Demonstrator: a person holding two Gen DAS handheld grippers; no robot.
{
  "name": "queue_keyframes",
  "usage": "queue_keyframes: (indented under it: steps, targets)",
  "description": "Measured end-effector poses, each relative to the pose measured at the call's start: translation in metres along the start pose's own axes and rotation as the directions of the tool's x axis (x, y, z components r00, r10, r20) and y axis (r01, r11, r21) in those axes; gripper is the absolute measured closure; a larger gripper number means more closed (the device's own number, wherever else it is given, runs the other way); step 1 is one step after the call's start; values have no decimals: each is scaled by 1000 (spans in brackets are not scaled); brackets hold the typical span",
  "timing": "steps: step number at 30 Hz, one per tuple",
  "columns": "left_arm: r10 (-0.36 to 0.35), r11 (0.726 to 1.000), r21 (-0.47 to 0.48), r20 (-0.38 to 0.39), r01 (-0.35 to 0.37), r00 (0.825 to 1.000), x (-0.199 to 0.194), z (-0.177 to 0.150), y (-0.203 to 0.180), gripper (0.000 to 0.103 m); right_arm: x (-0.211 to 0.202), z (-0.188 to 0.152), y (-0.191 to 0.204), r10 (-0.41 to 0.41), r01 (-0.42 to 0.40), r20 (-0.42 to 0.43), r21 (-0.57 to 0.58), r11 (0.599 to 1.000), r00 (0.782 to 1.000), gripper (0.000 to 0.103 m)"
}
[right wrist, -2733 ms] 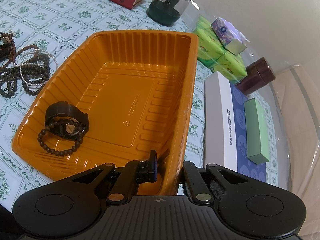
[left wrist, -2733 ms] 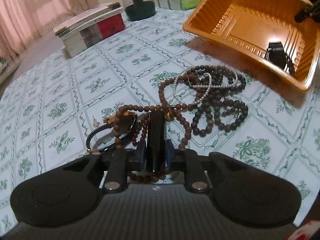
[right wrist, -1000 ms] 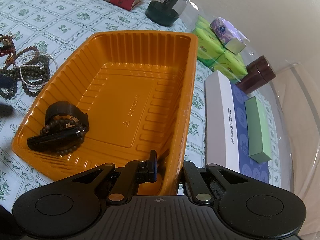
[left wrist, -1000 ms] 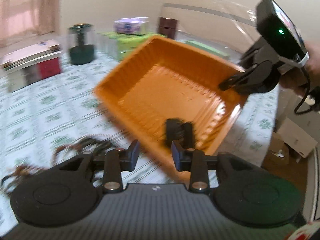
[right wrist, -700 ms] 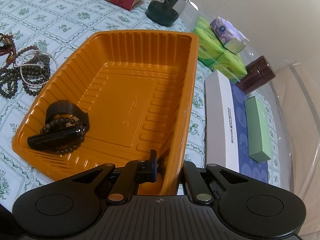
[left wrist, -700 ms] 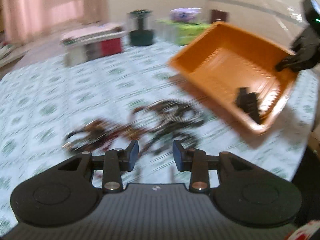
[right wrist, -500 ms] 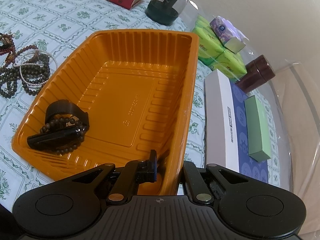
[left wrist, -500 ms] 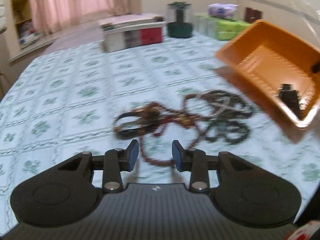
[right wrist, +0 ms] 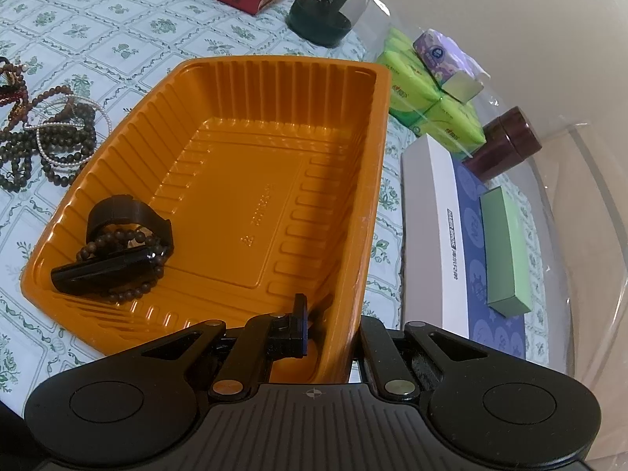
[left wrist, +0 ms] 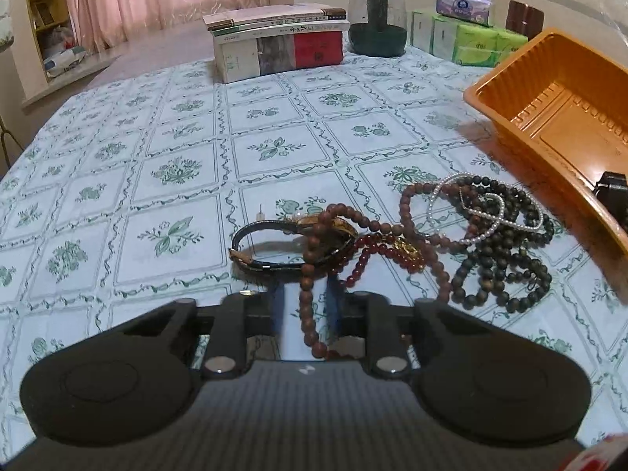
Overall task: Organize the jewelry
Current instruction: 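Reach the left tool back to the jewelry pile and grasp beads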
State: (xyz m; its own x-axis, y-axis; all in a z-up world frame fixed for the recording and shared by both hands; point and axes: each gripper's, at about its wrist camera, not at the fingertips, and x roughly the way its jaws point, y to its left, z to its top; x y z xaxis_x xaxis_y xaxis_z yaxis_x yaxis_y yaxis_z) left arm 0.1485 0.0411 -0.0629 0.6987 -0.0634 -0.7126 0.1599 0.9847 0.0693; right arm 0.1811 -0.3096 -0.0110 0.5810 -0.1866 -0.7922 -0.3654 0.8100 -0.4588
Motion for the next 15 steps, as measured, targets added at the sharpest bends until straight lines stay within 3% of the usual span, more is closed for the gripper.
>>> queue_keyframes:
  steps: [6,15]
  targets:
    - [0,998,67,34,-2,999,-26,10,-5,97,0,0,-1,0,0,0,0,1000,1000,97]
    - [-22,993,121,197,-2,980,-91,59,-6,97,-3,1,2,-15,15,8,-10,1000,1000,97]
